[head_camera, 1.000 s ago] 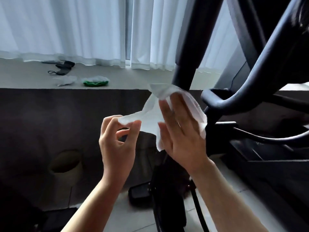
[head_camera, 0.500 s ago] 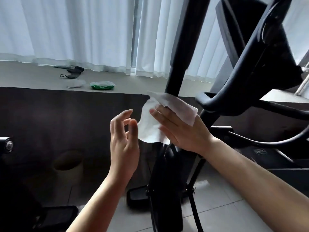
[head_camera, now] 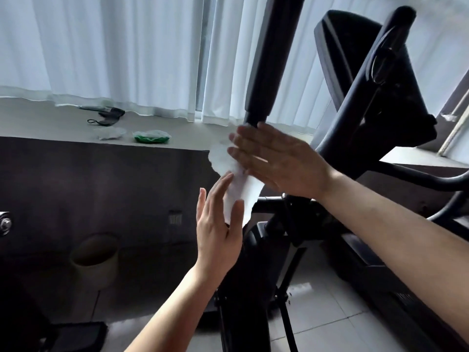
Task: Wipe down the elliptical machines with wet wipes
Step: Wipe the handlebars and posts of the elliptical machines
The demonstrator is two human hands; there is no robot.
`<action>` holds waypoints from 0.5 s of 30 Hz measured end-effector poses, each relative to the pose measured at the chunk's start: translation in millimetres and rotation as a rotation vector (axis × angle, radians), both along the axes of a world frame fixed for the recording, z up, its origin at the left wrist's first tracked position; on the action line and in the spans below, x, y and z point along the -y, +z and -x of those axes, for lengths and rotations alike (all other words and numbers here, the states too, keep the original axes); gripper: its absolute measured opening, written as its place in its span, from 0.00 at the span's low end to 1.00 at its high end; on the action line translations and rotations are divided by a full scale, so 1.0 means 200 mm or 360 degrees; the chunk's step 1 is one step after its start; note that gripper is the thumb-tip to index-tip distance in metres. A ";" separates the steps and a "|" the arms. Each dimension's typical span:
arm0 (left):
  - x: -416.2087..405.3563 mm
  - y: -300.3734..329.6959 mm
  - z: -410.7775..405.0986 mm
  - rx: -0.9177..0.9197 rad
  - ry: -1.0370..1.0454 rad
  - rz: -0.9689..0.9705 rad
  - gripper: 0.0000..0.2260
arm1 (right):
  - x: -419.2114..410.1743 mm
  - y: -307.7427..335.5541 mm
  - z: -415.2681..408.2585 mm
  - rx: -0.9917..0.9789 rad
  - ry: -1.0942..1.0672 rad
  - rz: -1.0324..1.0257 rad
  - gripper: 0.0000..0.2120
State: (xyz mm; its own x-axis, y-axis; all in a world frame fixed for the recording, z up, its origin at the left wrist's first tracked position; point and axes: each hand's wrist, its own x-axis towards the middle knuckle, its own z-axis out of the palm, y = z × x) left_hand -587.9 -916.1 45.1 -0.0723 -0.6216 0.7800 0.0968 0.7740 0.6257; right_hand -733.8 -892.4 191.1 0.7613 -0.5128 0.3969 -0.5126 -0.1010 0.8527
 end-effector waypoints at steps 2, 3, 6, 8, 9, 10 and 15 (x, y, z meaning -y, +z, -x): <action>0.01 -0.05 -0.05 -0.0087 -0.0038 -0.0121 0.18 | 0.00 -0.14 0.01 -0.0032 -0.0068 0.0001 0.23; 0.02 -0.06 -0.07 -0.0093 -0.0027 -0.0160 0.17 | 0.00 -0.22 0.00 -0.0098 -0.0123 -0.0012 0.24; 0.06 -0.07 -0.15 -0.0075 0.0025 -0.0182 0.18 | -0.01 -0.36 -0.03 -0.0342 -0.0201 -0.0072 0.25; 0.09 -0.05 -0.18 -0.0059 0.0069 -0.0149 0.19 | 0.00 -0.33 -0.04 -0.0390 -0.0119 -0.0084 0.21; 0.09 -0.05 -0.18 -0.0054 0.0087 -0.0125 0.18 | 0.01 -0.27 -0.03 -0.0379 -0.0071 -0.0074 0.19; 0.09 -0.04 -0.18 -0.0048 0.0094 -0.0101 0.18 | 0.02 -0.19 -0.02 -0.0352 -0.0027 -0.0029 0.18; 0.11 0.01 -0.14 -0.0078 0.0093 0.0022 0.16 | 0.01 0.20 0.00 -0.0290 -0.0073 0.0303 0.21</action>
